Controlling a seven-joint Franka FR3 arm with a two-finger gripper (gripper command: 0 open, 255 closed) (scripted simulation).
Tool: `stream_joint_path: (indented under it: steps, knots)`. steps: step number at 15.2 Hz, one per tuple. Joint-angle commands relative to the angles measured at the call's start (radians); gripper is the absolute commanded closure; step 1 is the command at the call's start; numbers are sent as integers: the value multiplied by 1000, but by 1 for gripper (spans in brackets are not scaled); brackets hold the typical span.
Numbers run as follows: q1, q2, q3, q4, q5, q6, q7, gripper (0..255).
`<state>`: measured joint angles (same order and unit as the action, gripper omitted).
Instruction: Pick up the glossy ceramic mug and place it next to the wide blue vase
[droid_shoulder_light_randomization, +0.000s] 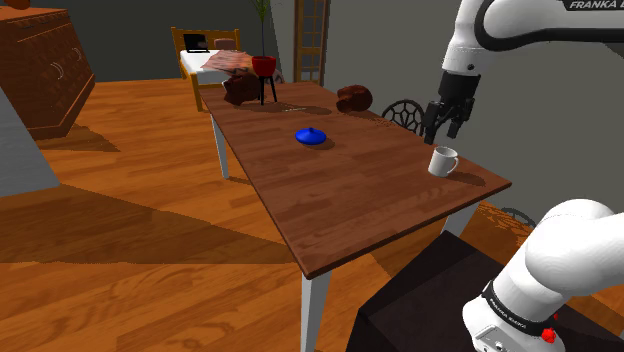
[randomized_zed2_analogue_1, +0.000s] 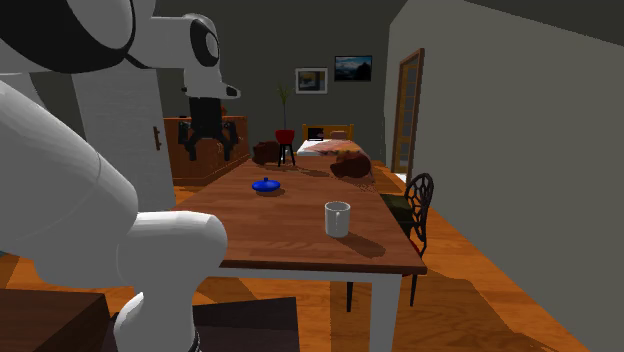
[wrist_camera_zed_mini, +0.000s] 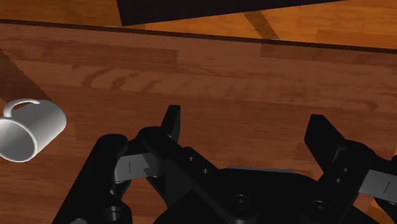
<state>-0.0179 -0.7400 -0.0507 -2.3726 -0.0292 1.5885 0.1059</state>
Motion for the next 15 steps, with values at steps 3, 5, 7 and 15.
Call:
stream_joint_path:
  steps: [3, 5, 7, 15]
  knots:
    - [-14, 23, -36, -16, -29, 39, -42, 0]
    - [-28, 50, -72, -28, -57, 79, -84, 0]
    - [-41, 84, -109, -35, -83, 121, -125, 0]
    - [-83, 265, -254, -11, -158, 291, -288, 0]
